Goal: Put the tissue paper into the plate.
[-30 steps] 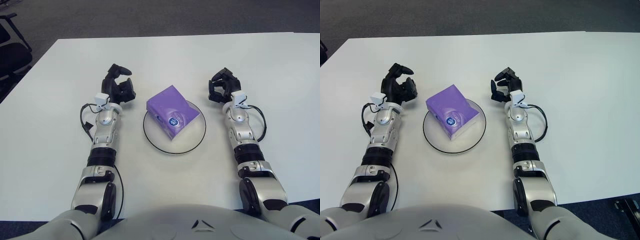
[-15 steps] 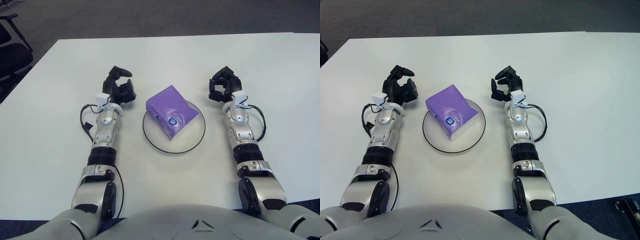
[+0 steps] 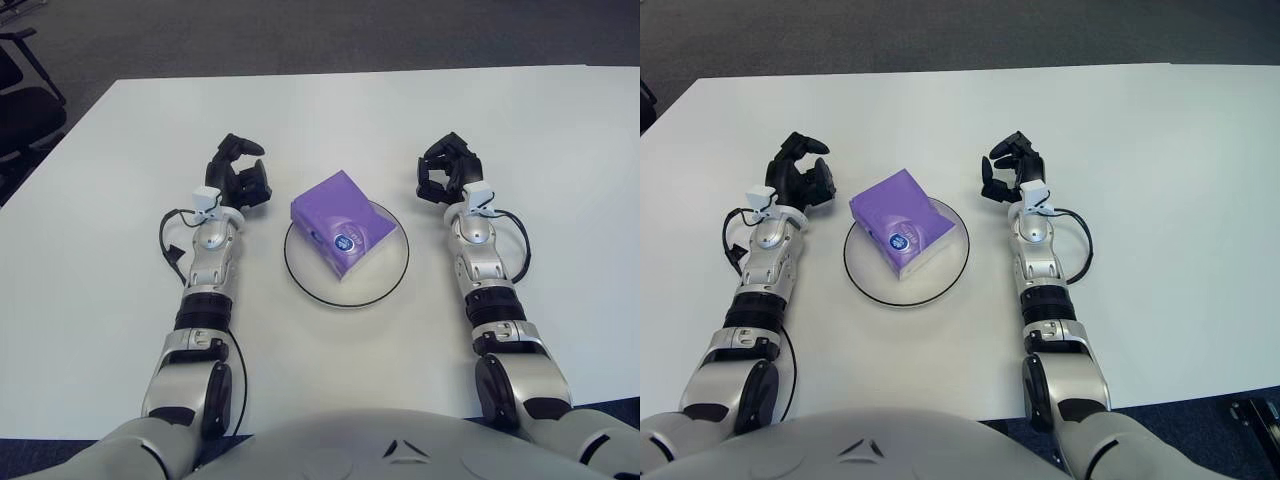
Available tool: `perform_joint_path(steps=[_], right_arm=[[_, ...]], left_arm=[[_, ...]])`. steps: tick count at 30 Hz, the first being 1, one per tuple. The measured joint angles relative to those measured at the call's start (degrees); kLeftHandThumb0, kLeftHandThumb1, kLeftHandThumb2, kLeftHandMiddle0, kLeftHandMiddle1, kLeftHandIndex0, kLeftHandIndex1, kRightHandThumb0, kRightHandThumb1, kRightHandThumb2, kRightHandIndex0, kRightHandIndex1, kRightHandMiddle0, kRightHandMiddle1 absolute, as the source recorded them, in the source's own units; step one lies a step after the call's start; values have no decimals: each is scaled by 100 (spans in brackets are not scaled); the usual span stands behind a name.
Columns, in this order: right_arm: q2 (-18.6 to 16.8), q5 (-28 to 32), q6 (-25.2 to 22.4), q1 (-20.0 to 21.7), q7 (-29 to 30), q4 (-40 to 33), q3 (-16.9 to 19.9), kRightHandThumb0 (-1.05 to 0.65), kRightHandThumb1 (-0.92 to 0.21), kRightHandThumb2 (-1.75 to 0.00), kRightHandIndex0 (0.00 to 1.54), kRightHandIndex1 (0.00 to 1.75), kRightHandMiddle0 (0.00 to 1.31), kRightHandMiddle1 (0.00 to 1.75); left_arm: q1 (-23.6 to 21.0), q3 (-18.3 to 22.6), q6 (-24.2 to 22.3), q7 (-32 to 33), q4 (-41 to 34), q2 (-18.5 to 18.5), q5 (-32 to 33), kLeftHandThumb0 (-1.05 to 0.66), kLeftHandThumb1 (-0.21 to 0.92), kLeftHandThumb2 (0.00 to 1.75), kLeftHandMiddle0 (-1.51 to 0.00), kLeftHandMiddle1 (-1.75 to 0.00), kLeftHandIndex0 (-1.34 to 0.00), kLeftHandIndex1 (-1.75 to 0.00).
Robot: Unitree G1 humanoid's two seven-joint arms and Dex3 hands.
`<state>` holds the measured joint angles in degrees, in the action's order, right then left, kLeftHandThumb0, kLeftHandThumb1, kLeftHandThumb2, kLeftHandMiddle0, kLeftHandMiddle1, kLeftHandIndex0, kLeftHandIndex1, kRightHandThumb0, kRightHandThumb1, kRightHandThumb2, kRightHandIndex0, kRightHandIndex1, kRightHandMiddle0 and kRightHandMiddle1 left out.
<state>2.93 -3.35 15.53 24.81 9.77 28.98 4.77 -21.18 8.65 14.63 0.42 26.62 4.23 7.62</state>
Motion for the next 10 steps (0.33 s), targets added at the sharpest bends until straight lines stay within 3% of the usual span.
perform_joint_path(steps=[10], right_arm=[[-29, 0, 0, 0, 47, -27, -5, -45, -41, -120, 112, 175, 54, 175]], left_arm=[[-105, 7, 0, -22, 301, 42, 6, -46, 37, 126, -130, -175, -57, -175]])
